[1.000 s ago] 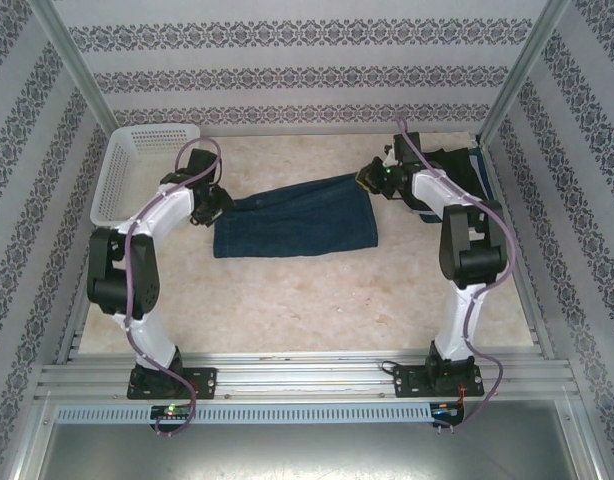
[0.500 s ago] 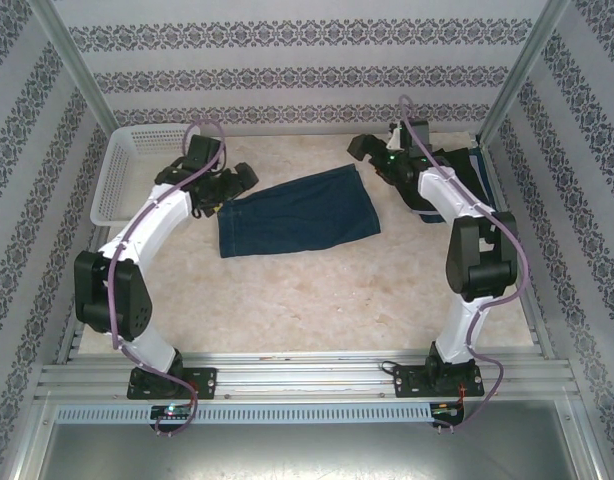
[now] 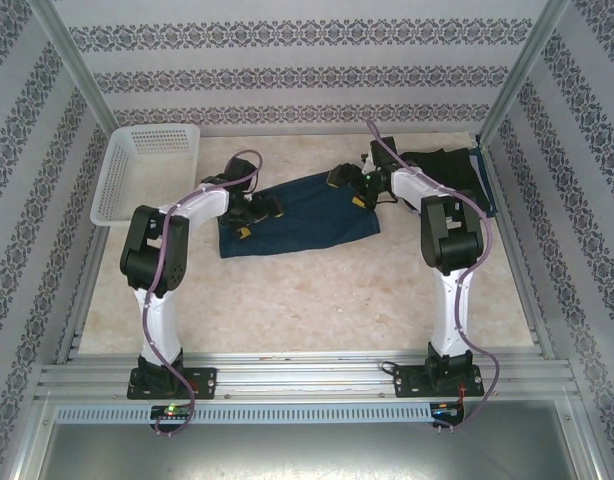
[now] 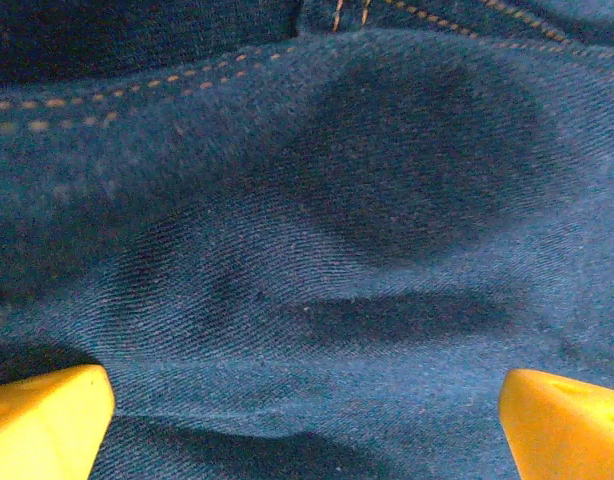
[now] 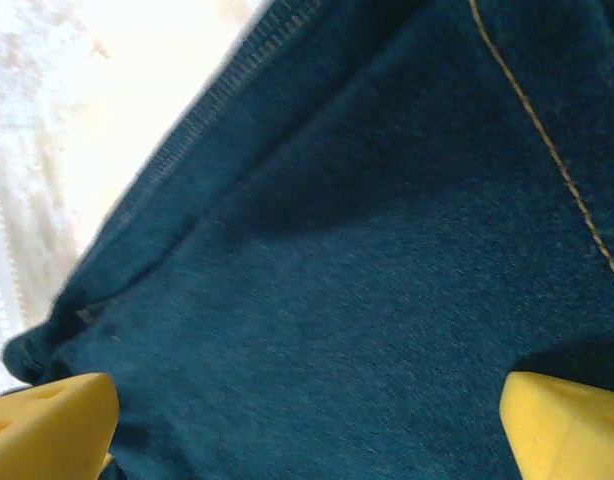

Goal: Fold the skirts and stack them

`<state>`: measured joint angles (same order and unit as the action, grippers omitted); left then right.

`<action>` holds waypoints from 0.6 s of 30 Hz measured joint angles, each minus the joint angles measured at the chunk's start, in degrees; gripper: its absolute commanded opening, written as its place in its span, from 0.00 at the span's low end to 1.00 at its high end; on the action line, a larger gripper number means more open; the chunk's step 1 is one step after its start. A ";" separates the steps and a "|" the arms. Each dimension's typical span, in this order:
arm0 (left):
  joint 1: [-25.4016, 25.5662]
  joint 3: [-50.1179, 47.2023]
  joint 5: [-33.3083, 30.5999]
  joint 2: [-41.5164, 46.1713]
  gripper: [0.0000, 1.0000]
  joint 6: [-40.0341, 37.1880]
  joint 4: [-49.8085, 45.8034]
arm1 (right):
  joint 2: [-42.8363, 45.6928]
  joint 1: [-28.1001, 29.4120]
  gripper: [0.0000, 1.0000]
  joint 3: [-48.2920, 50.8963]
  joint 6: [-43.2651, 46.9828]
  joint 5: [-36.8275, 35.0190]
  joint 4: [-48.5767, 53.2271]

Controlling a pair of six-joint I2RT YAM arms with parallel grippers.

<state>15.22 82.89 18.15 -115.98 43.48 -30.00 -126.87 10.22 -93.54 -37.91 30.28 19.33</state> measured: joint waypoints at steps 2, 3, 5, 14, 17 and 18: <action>-0.20 -0.63 -0.79 0.09 1.00 -0.02 0.28 | 1.16 -0.26 0.98 2.14 -0.02 0.13 -1.51; -0.31 -1.40 -0.85 0.42 1.00 -0.04 0.76 | 2.21 -0.37 0.98 3.76 -0.11 0.24 -1.97; -0.33 -3.61 -0.85 2.14 1.00 -0.31 1.79 | 5.01 -0.74 0.98 8.15 -0.31 0.76 -2.43; -0.15 -11.13 -0.39 14.75 1.00 -0.70 -2.58 | 19.17 -1.44 0.97 19.78 -0.70 -0.17 0.90; -0.13 -7.50 -0.20 16.72 1.00 -0.87 -3.52 | 21.24 -1.33 0.91 18.49 1.38 -2.51 1.46; -0.04 -5.90 -0.20 16.59 1.00 -0.90 -3.48 | 20.85 -1.29 0.85 16.90 3.02 -3.74 2.27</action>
<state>15.18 76.99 17.96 -99.39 42.59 -33.47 -106.02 8.93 -76.64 -34.89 26.55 21.61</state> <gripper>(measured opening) 0.999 0.921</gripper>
